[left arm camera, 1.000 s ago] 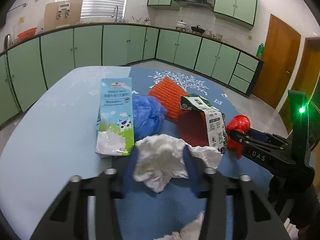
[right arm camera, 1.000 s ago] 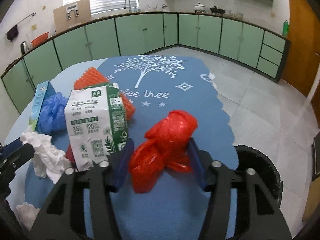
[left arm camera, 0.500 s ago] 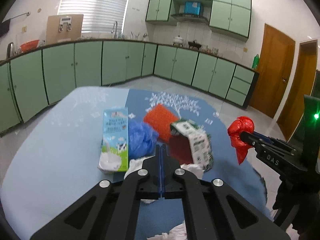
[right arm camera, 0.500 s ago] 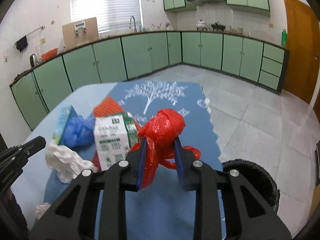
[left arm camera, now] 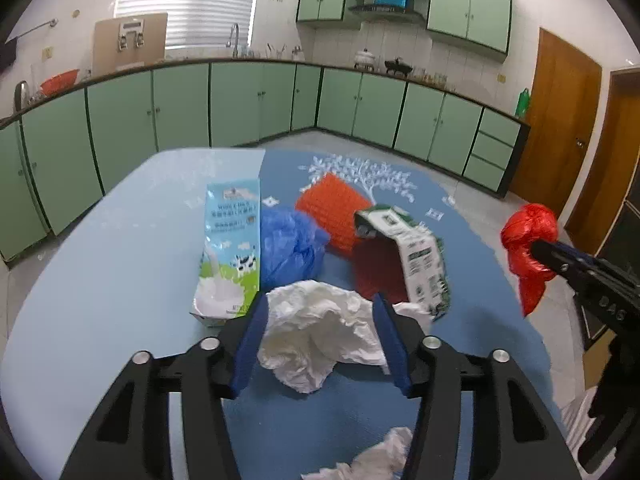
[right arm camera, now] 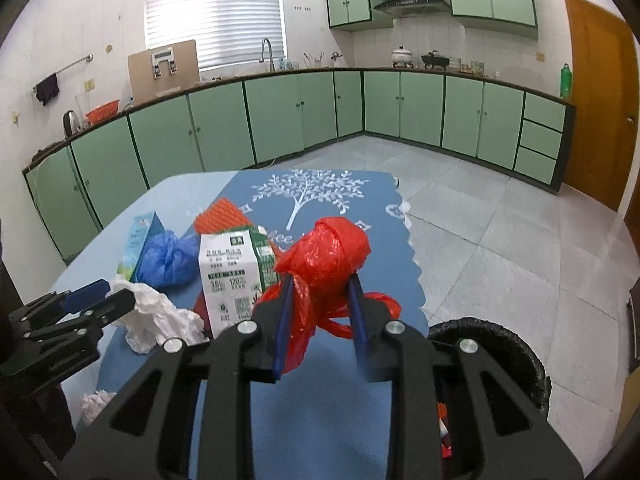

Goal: Collect trash
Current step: 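Lift the tissues with the left tool while the right tool lifts the red bag, then carry tissues and red bag over the black bin and open both tools to drop them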

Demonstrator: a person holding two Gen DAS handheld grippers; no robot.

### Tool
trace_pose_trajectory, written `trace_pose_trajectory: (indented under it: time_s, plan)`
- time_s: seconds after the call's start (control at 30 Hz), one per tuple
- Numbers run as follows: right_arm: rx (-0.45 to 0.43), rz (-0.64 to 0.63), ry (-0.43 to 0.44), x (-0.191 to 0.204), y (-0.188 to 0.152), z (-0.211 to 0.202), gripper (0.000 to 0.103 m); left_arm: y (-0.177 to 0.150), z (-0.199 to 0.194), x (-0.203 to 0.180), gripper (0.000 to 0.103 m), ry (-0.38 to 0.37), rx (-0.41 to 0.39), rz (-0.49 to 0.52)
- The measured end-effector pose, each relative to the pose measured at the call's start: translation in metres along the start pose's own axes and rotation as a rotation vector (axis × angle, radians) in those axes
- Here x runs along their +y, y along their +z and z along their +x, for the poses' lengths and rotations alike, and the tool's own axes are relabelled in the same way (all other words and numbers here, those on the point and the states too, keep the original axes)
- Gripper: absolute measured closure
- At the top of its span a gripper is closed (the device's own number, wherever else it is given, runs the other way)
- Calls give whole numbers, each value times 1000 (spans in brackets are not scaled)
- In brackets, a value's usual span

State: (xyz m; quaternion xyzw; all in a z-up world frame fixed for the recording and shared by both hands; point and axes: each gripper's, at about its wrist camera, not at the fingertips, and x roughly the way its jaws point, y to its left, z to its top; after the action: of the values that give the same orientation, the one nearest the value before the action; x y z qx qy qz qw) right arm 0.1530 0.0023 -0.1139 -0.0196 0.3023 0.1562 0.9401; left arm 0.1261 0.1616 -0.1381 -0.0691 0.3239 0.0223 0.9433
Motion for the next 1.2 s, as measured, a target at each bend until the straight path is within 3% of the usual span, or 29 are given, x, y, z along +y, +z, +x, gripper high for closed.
trace_pose_trajectory:
  time_s: [0.17, 0.2, 0.23, 0.33, 0.73, 1.2]
  plan:
    - [24, 5, 1, 0, -2, 14, 78, 0, 19, 0, 44, 4, 36, 12]
    - [28, 6, 1, 0, -2, 16, 78, 0, 21, 0, 57, 8, 37, 15]
    - [32, 5, 2, 0, -3, 18, 78, 0, 22, 1, 77, 10, 37, 14]
    - [39, 0, 2, 2, -4, 21, 78, -1, 19, 4, 92, 5, 27, 3]
    - [-37, -2, 11, 5, 4, -13, 78, 21, -41, -3, 96, -37, -119, -10]
    - [-116, 29, -55, -33, 8, -75, 78, 44, -68, -70, 97, -179, -186, 82]
